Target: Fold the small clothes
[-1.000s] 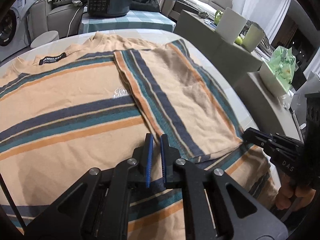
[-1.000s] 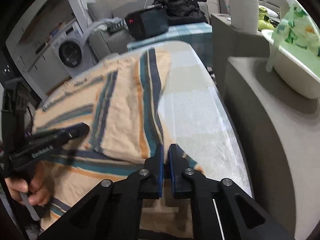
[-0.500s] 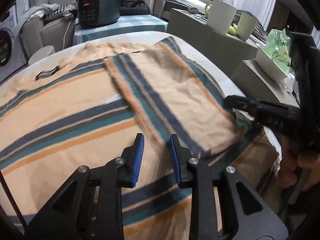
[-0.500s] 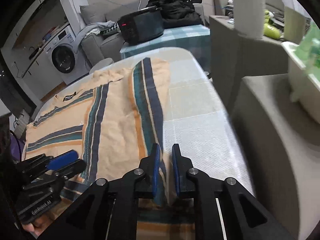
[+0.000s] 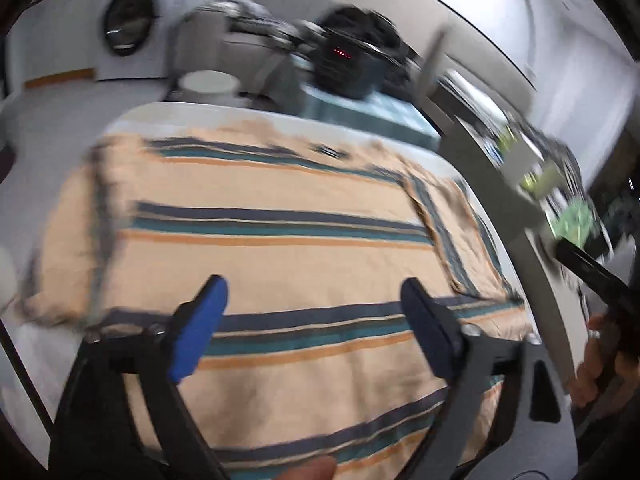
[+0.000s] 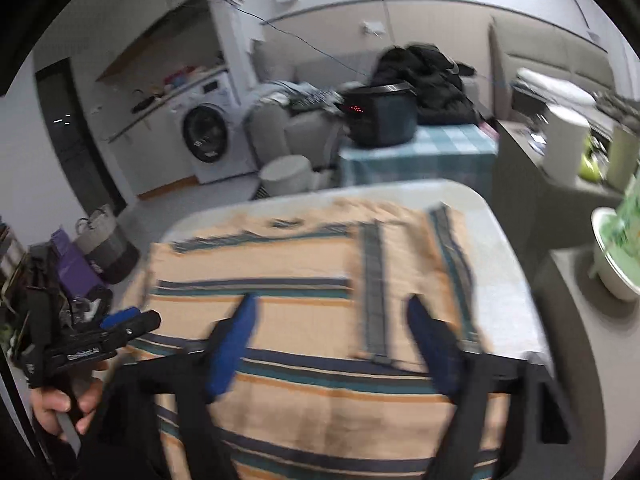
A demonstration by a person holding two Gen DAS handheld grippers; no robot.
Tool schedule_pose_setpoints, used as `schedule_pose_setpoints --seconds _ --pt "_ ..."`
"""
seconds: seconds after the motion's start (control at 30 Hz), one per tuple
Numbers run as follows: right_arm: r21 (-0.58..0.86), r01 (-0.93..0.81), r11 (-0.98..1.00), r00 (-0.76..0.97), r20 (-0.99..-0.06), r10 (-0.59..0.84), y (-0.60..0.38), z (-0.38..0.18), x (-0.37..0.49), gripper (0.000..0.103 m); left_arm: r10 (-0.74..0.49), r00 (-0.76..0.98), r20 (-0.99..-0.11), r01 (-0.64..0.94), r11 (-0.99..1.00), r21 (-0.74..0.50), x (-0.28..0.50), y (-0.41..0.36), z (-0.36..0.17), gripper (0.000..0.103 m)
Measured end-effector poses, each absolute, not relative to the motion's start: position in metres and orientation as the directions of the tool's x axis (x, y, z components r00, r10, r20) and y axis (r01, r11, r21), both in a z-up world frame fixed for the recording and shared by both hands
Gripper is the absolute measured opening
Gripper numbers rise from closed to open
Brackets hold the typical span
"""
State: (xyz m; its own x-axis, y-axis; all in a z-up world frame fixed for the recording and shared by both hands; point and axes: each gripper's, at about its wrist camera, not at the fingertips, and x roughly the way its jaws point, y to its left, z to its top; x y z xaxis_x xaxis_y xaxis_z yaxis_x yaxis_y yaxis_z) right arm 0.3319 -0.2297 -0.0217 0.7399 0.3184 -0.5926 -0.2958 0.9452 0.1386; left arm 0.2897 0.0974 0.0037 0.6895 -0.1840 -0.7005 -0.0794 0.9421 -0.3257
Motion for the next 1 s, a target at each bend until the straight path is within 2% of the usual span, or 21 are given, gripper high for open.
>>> schedule_pose_setpoints --seconds 0.03,0.33,0.47,0.7,0.87,1.0 --pt "0.137 -0.305 0.943 0.744 -0.583 0.325 -0.219 -0.016 0.326 0.101 -0.166 0.703 -0.692 -0.110 0.935 -0.336 0.279 0.115 0.006 0.102" --pt "0.201 -0.359 0.911 0.747 -0.523 0.410 -0.113 0.010 0.310 0.103 -0.071 0.750 -0.657 -0.332 0.819 -0.468 0.204 0.257 -0.008 0.102" --pt "0.179 -0.420 0.889 0.715 -0.538 0.446 -0.075 0.003 0.321 0.103 -0.047 0.736 -0.675 -0.423 0.747 -0.513 0.189 0.303 -0.031 0.102" --pt "0.126 -0.500 0.857 0.665 -0.578 0.473 -0.033 -0.024 0.342 0.103 -0.111 0.705 -0.700 -0.482 0.650 -0.588 0.187 0.354 -0.074 0.087" --pt "0.129 -0.517 0.846 0.637 -0.603 0.481 -0.023 -0.045 0.357 0.103 -0.238 0.682 -0.691 -0.501 0.537 -0.679 0.206 0.379 -0.114 0.082" --pt "0.136 -0.520 0.843 0.613 -0.628 0.480 -0.017 -0.061 0.370 0.103 -0.318 0.677 -0.664 -0.523 0.428 -0.737 0.220 0.389 -0.143 0.067"
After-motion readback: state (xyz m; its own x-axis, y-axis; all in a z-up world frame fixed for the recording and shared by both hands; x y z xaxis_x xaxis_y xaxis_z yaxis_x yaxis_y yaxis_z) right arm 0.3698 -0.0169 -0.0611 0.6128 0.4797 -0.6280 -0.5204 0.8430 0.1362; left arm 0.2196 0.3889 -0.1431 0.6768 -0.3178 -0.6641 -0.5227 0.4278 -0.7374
